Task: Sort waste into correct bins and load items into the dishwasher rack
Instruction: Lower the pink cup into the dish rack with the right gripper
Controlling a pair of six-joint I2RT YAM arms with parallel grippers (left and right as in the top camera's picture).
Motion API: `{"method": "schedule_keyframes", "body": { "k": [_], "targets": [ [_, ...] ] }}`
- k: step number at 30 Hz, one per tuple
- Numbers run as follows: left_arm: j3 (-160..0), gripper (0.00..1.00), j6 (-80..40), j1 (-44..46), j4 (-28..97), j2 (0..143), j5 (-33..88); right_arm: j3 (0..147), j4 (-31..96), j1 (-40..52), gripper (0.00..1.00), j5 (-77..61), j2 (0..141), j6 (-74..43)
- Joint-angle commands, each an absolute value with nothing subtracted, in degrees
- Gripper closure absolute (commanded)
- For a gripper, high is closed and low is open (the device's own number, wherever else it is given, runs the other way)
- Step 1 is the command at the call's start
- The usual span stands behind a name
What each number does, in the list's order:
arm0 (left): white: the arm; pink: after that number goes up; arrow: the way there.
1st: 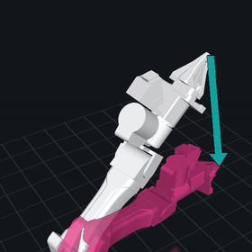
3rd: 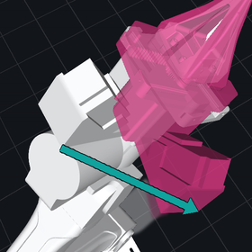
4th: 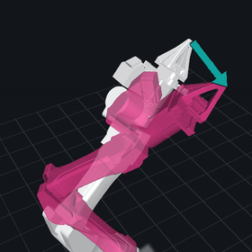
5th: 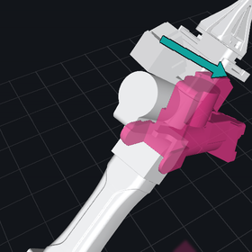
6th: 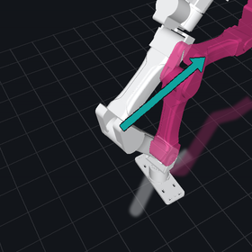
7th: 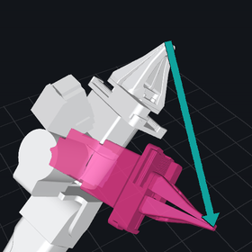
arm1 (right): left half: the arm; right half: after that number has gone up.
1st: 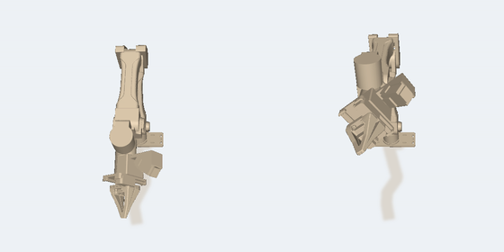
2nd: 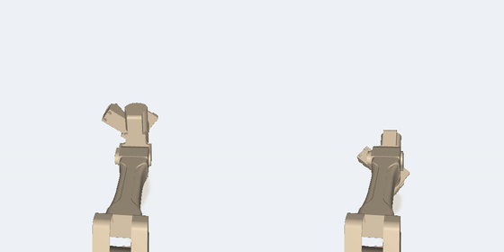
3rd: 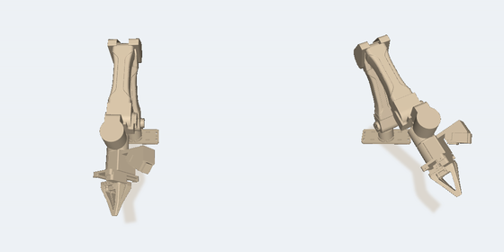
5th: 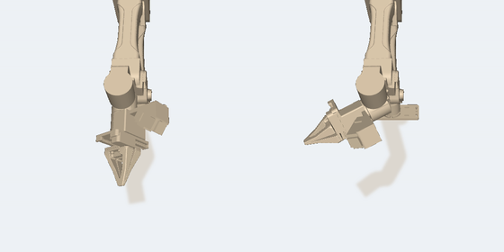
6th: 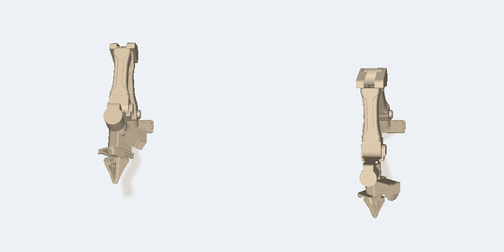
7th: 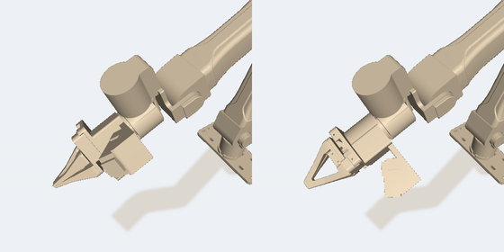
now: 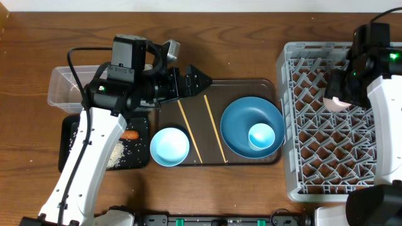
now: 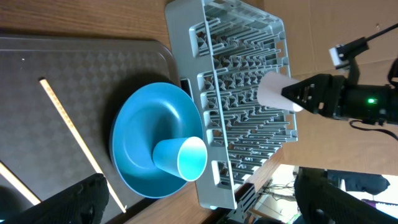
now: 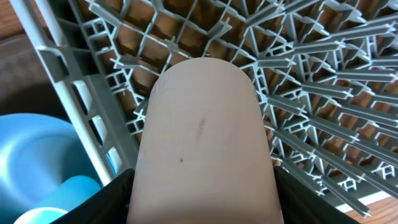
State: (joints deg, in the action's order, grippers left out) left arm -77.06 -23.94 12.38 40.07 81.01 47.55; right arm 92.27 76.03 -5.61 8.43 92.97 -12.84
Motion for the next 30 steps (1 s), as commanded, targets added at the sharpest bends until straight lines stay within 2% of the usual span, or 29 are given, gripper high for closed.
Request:
{"method": "schedule_keyframes", "body": {
  "k": [1, 23, 26, 29, 30],
  "targets": [
    [-77.03, 0.02, -23.40, 12.19, 40.07, 81.34, 47.00, 90.11, 74.74, -5.61, 0.92, 8.73, 92.92, -13.72],
    [-77.03, 0.02, -23.40, 12.19, 40.07, 81.34, 47.00, 76.86, 62.37, -5.63, 0.86, 7.05, 92.92, -15.44],
    [-77.03, 0.02, -23.40, 12.16, 40.07, 81.34, 47.00, 76.20, 61.87, -5.61, 0.78, 7.05, 92.92, -15.46],
    [-77.03, 0.02, -23.40, 12.16, 40.07, 81.34, 47.00, 75.94, 61.71, -5.61, 0.62, 7.03, 92.92, -15.46],
    [-77.03, 0.02, -23.40, 12.19, 40.07, 81.34, 47.00, 75.94, 61.73, -5.61, 0.53, 7.03, 92.92, -15.46]
  ]
}}
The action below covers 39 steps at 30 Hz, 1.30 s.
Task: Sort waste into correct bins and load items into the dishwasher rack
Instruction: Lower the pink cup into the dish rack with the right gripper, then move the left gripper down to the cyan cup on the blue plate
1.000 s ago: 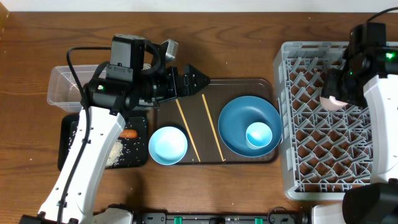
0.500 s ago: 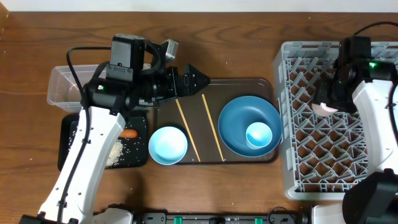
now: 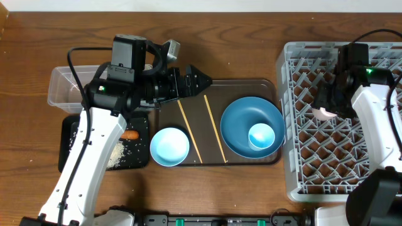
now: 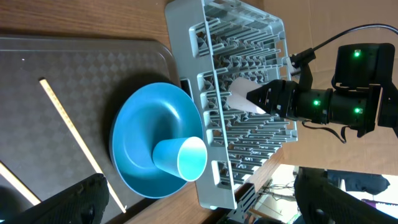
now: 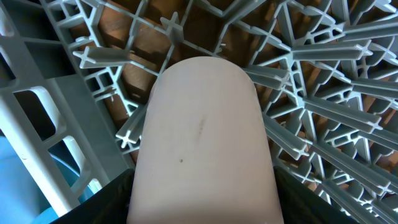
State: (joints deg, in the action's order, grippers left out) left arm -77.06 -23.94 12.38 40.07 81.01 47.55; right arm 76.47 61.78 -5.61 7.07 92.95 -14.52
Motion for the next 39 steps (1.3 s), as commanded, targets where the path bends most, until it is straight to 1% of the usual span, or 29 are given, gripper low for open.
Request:
{"method": "schedule_keyframes", "body": {
  "k": [1, 2, 5, 7, 8, 14, 21, 25, 29, 33, 37, 39],
  "targets": [
    [-77.03, 0.02, -23.40, 12.19, 40.07, 81.34, 47.00, 75.94, 61.73, -5.61, 0.45, 7.03, 92.92, -15.46],
    [-77.03, 0.02, -23.40, 12.16, 40.07, 81.34, 47.00, 75.94, 61.76, -5.61, 0.35, 7.03, 92.92, -15.46],
    [-77.03, 0.02, -23.40, 12.19, 40.07, 81.34, 47.00, 75.94, 61.80, -5.61, 0.14, 7.01, 92.92, -15.44],
    [-77.03, 0.02, -23.40, 12.19, 40.07, 81.34, 47.00, 75.94, 61.78, -5.61, 0.04, 6.57, 92.92, -15.42],
    [-77.03, 0.02, -23.40, 12.19, 40.07, 81.34, 47.00, 75.96, 61.76, -5.63, 0.01, 5.82, 92.92, -15.42],
    [-77.03, 0.02, -23.40, 12.16, 40.07, 81.34, 47.00, 76.95, 62.50, -5.63, 0.01, 4.82, 92.88, -15.40],
    [-77.03, 0.02, -23.40, 12.16, 40.07, 81.34, 47.00, 88.79, 74.39, -5.61, 0.01, -0.34, 92.88, -12.45],
    [-77.03, 0.02, -23.38, 12.19, 40.07, 81.34, 47.00, 93.60, 80.23, -5.61, 0.01, -7.84, 92.88, -8.32],
    [-77.03, 0.02, -23.40, 12.19, 40.07, 81.34, 47.00, 94.04, 82.65, -5.61, 0.01, -15.16, 92.90, -7.60],
    [-77.03, 0.02, -23.40, 12.19, 40.07, 81.34, 47.00, 94.00, 83.02, -5.61, 0.01, -15.27, 92.90, -7.51],
    [-77.03, 0.02, -23.40, 12.16, 40.07, 81.34, 47.00, 94.00, 84.49, -5.63, 0.01, -14.74, 92.88, -3.79],
    [-77.03, 0.02, -23.44, 12.19, 39.90, 81.34, 47.07, 94.00, 85.10, -5.63, 0.01, -14.20, 92.88, -3.70]
  ]
}}
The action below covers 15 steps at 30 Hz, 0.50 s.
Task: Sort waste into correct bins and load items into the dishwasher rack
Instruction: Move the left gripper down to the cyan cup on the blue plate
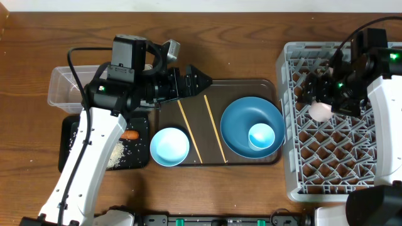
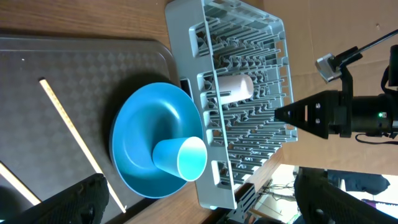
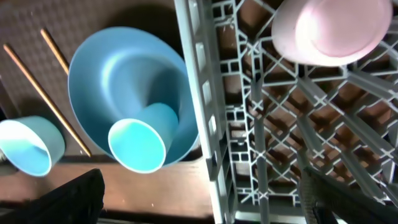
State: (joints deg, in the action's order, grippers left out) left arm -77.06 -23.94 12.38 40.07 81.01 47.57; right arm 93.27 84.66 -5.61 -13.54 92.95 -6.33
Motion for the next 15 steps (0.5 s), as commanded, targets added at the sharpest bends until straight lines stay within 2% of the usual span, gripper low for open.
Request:
{"method": "schedule_keyframes", "body": {
  "k": [1, 4, 7, 15],
  "targets": [
    [-77.03, 0.02, -24.34, 12.19, 39.24, 81.34, 47.33, 94.00, 85.27, -5.63, 0.01, -13.65, 92.90, -3.70],
    [-77.03, 0.02, -25.21, 12.21, 37.43, 81.36, 45.78, 94.00, 85.30, -5.63, 0.01, -11.86, 92.88, -3.75],
    [-77.03, 0.12, -28.42, 14.26, 40.51, 81.34, 41.78, 93.97, 85.27, -5.63, 0.01, -11.77, 92.90, -3.75],
    [-77.03, 0.23, -33.65, 31.35, 51.75, 81.36, 9.19, 93.95, 85.78, -5.63, 0.01, -10.39, 92.90, -3.75]
  ]
}}
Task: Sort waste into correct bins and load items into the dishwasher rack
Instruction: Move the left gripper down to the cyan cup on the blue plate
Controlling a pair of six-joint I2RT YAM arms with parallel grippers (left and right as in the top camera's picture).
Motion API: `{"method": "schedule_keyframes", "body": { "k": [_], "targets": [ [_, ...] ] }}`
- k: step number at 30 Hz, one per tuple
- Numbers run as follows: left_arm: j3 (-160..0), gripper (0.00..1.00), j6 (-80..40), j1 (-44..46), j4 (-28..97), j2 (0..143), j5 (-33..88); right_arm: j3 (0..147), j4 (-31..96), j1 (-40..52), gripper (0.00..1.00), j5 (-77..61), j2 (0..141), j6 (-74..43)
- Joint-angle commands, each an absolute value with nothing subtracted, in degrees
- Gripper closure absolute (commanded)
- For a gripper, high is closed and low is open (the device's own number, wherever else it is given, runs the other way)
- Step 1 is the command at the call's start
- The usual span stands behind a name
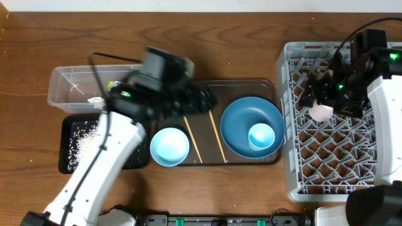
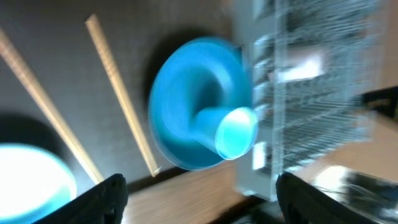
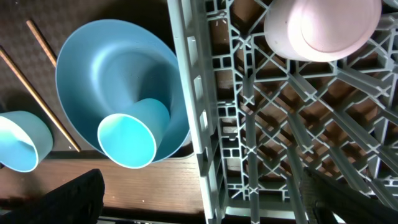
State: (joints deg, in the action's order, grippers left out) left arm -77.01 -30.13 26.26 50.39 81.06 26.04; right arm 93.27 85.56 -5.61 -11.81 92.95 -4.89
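The pink cup (image 1: 320,112) sits upside down in the grey dishwasher rack (image 1: 326,169), near its left wall; it also shows as the pink cup (image 3: 323,25). My right gripper (image 1: 316,93) hovers open just above it, empty. The big blue bowl (image 1: 242,116) holds a light blue cup (image 1: 262,136) on the dark tray (image 1: 251,85). Two chopsticks (image 1: 217,135) and a small blue bowl (image 1: 169,146) lie left of it. My left gripper (image 1: 210,99), blurred, is open over the tray's left part, facing the bowl (image 2: 186,106).
A clear plastic bin (image 1: 81,88) stands at the far left, with a black tray of crumbs (image 1: 78,144) in front of it. My left arm crosses over the black tray's right side. The rack's walls rise at the right of the dark tray.
My left arm has swung right and forward over the dark tray, and its view is now closer to the bowl and chopsticks. The right gripper barely shifted; the pink cup stays in the rack.
My right gripper first held the pink cup above the rack, then lower, among the rack's pegs near the left wall. Later the cup stood in the rack and the gripper was open above it. The left arm stayed still until it moved over the tray now.
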Motion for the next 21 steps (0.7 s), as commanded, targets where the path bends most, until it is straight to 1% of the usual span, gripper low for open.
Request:
{"method": "schedule_keyframes", "body": {
  "k": [1, 5, 10, 16, 21],
  "targets": [
    [-77.01, 0.23, -35.00, 33.50, 52.10, 81.43, 6.70, 93.93, 85.93, -5.63, 0.01, -10.33, 92.88, -3.75],
    [-76.93, 0.23, -39.35, 41.89, 51.55, 82.72, 2.39, 93.56, 86.13, -5.61, 0.01, -10.33, 92.90, -3.75],
    [-76.93, 0.23, -43.64, 48.40, 50.63, 87.48, -0.89, 92.40, 86.06, -5.61, 0.01, -10.33, 92.90, -3.75],
    [-76.93, 0.23, -43.64, 51.42, 45.60, 94.21, -0.45, 92.09, 85.89, -5.61, 0.01, -10.33, 92.90, -3.75],
    [-76.93, 0.23, -43.62, 51.66, 42.33, 95.92, 0.58, 92.09, 85.89, -5.61, 0.01, -10.35, 92.90, -3.77]
  ]
}}
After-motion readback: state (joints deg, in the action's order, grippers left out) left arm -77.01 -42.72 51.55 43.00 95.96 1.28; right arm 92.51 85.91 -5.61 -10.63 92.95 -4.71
